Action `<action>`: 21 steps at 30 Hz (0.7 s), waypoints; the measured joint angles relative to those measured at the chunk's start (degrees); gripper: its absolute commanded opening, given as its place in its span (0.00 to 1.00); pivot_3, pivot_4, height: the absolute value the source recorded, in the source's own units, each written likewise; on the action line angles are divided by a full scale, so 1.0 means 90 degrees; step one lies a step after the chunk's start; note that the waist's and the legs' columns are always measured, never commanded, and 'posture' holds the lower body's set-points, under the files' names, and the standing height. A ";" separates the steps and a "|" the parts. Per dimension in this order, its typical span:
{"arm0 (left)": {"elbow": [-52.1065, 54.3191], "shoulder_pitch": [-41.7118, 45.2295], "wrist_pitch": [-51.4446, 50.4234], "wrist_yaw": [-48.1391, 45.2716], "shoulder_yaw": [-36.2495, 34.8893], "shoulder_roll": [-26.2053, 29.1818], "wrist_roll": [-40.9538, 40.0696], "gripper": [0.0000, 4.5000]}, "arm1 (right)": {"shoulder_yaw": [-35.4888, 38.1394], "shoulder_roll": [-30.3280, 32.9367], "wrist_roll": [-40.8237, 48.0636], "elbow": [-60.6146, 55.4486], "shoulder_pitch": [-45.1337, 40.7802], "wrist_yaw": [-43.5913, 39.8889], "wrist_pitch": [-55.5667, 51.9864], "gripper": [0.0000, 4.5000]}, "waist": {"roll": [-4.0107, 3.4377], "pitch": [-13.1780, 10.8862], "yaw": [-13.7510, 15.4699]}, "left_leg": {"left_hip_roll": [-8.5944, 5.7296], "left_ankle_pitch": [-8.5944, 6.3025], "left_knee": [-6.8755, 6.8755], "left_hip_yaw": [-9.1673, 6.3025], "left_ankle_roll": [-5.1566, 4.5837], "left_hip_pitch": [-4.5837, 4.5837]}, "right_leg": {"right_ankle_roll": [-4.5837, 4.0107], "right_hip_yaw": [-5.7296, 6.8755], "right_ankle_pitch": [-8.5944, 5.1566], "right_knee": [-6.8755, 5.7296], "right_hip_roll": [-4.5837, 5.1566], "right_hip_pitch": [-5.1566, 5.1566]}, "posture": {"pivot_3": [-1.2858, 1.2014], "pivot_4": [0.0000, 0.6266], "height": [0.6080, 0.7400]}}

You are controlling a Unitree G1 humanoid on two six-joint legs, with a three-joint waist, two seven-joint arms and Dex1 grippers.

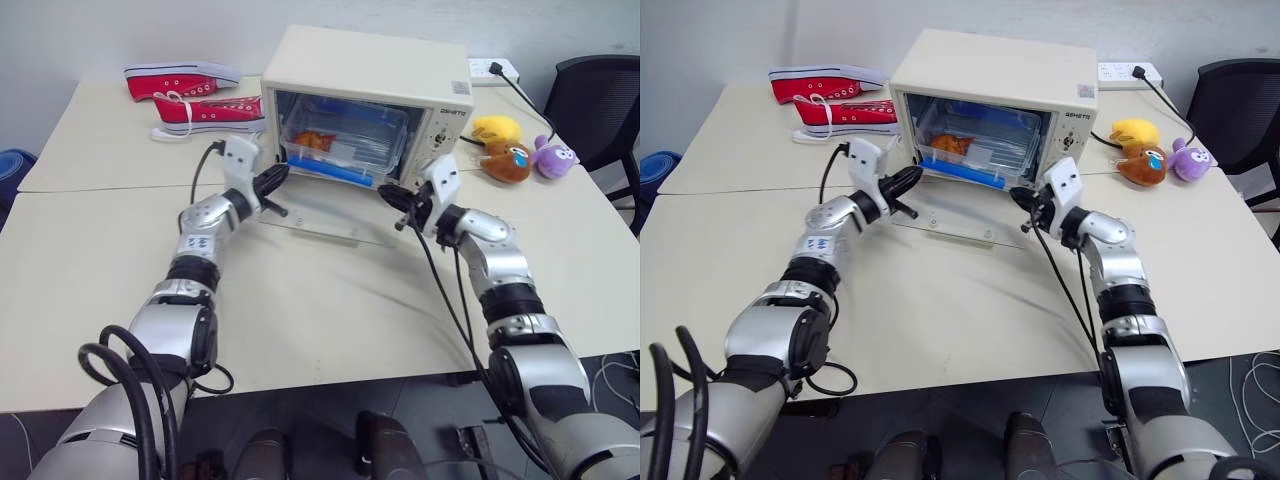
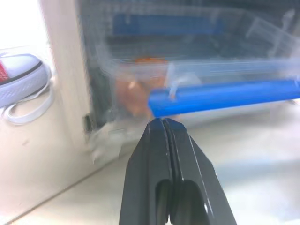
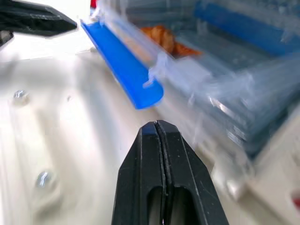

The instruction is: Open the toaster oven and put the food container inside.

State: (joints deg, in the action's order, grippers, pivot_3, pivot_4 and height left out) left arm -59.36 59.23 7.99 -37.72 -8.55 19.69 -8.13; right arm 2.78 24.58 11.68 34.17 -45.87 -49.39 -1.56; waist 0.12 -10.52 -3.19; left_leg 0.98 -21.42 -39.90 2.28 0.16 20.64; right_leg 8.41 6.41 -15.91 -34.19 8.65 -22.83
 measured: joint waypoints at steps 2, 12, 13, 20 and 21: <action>0.0546 -0.0389 -0.0292 -0.0377 -0.0005 0.0324 -0.0119 0.00 | 0.0023 0.0240 0.0099 -0.0503 0.0274 -0.0118 -0.0303 0.00 | -0.0001 0.0000 0.0001 | 0.0000 0.0000 -0.0001 0.0001 0.0000 0.0000 | 0.0000 0.0000 0.0000 -0.0001 0.0000 0.0000 | 0.52 0.24 1.00; 0.4040 -0.2827 -0.1304 -0.2734 -0.0119 0.1948 -0.1074 0.34 | -0.0008 0.0745 -0.0076 -0.0036 0.0946 -0.0394 -0.0070 0.00 | -0.0003 0.0001 0.0019 | 0.0003 -0.0001 -0.0007 0.0007 0.0003 -0.0006 | -0.0001 -0.0005 0.0000 -0.0006 0.0002 0.0001 | 0.52 0.24 1.00; 0.4171 -0.2983 -0.1167 -0.2868 -0.0119 0.1988 -0.1087 0.41 | -0.0022 0.0688 -0.0108 0.0135 0.0927 -0.0438 0.0039 0.00 | -0.0003 0.0001 0.0037 | 0.0003 -0.0001 -0.0009 0.0006 0.0003 -0.0006 | -0.0001 -0.0005 0.0000 -0.0005 0.0002 0.0003 | 0.52 0.24 1.00; 0.5251 -0.3399 -0.1853 -0.3602 -0.0184 0.2197 -0.1918 0.90 | -0.0031 0.0094 -0.0097 0.1131 0.0662 -0.0965 0.0940 0.00 | -0.0004 0.0000 0.0036 | 0.0004 -0.0002 -0.0012 0.0005 0.0003 -0.0006 | -0.0001 -0.0006 0.0000 -0.0006 0.0001 0.0004 | 0.52 0.24 1.00; 0.5389 -0.3402 -0.1966 -0.3606 -0.0194 0.2223 -0.2000 0.97 | -0.0025 0.0038 -0.0074 0.1147 0.0647 -0.1059 0.1035 0.00 | -0.0005 0.0000 0.0028 | 0.0005 -0.0002 -0.0011 0.0003 0.0003 -0.0006 | -0.0001 -0.0006 0.0000 -0.0007 0.0001 0.0004 | 0.52 0.24 1.00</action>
State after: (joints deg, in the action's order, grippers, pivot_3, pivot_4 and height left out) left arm -10.86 28.61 -9.70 -70.17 -10.30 39.69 -26.13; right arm 2.56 24.92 11.02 44.49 -40.05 -58.92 7.76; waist 0.08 -10.52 -2.94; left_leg 1.02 -21.43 -39.99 2.31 0.18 20.58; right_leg 8.41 6.36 -15.91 -34.25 8.66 -22.80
